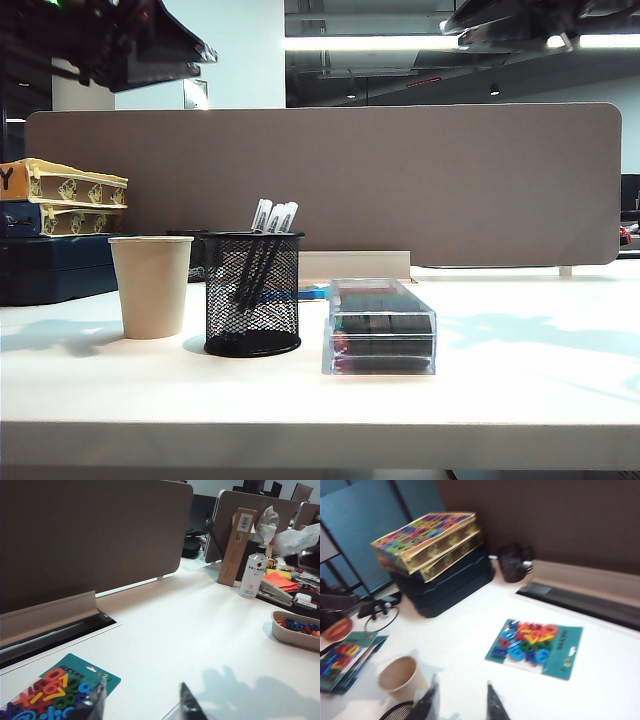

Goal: Pick up one pen and put it in the pen container.

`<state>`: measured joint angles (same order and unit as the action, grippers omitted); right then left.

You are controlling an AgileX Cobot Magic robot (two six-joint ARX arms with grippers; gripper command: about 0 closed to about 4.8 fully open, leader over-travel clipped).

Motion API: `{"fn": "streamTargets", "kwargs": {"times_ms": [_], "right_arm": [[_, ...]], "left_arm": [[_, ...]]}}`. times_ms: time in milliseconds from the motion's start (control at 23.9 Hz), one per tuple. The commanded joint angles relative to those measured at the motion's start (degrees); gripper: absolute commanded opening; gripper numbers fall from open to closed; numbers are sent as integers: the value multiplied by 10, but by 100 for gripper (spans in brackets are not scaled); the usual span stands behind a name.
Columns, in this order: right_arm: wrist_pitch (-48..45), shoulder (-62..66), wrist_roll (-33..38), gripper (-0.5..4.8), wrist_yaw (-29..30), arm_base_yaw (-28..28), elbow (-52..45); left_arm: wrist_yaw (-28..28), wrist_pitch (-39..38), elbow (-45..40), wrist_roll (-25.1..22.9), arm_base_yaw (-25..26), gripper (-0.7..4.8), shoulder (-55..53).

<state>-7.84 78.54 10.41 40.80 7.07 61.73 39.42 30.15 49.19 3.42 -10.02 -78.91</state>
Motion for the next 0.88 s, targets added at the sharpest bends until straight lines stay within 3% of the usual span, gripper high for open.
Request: {"fn": "streamTargets", "kwargs": {"times_ms": [42, 252, 377, 713, 880], "right_arm": [[-10, -17, 1, 118, -4, -11, 3], [-9, -47, 1, 118, -9, -24, 3], [-9, -69, 0, 118, -11, -27, 3], [27, -103, 0, 117, -16, -32, 3], [39, -118, -2, 117, -24, -42, 3]], "left_arm": [[0, -37, 1, -26, 0, 184, 26], [-4, -92, 1, -52, 0, 184, 68], [-35, -127, 1, -66, 1, 184, 100], [-42, -184, 1, -67, 1, 183, 146], [-102, -234, 1, -92, 1, 184, 167]]}}
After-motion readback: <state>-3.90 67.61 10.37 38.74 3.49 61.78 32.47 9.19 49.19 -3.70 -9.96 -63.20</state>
